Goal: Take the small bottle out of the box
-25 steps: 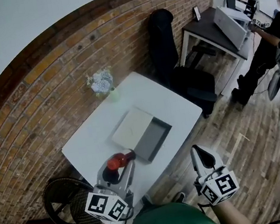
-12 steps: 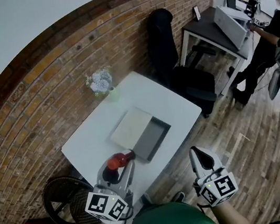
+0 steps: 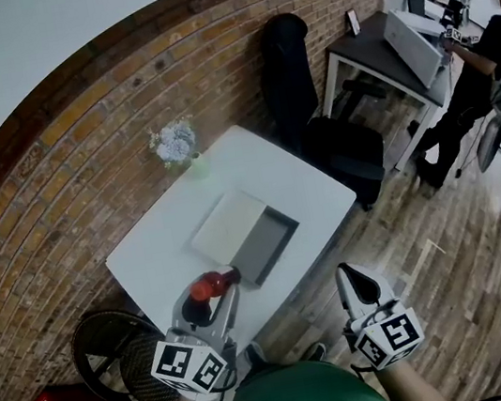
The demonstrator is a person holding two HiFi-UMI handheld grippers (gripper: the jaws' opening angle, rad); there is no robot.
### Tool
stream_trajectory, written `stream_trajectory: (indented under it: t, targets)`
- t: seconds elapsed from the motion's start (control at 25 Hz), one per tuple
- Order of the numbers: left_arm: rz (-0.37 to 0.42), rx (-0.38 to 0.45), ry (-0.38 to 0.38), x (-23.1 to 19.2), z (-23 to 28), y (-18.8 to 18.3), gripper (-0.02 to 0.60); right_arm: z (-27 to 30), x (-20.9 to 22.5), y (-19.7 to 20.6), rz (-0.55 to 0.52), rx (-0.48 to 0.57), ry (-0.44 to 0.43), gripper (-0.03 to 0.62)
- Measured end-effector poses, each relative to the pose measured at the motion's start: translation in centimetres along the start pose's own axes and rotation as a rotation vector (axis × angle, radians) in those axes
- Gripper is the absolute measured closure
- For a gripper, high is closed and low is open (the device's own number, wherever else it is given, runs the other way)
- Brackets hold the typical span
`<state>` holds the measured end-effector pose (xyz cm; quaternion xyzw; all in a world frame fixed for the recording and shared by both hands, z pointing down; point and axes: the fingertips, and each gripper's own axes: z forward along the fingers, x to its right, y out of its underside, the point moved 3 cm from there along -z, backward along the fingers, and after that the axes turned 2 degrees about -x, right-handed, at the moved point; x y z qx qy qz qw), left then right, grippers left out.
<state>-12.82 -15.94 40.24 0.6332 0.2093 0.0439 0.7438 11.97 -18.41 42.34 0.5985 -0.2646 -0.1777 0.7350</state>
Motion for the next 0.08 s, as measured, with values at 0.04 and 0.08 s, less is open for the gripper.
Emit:
stream_trajectory:
  t: [0.04,0.08]
  targets:
    - [-0.001,0.000,-0.002,0.28,0.02,0.09,0.356,-0.23,0.17,0.03,0.001,0.000,-0.002,0.591]
    - [-0.001,-0.001,-0.003,0.56,0.04,0.17,0.356,-0.45,0.35,0.06,0.002,-0.001,-0.004,0.591]
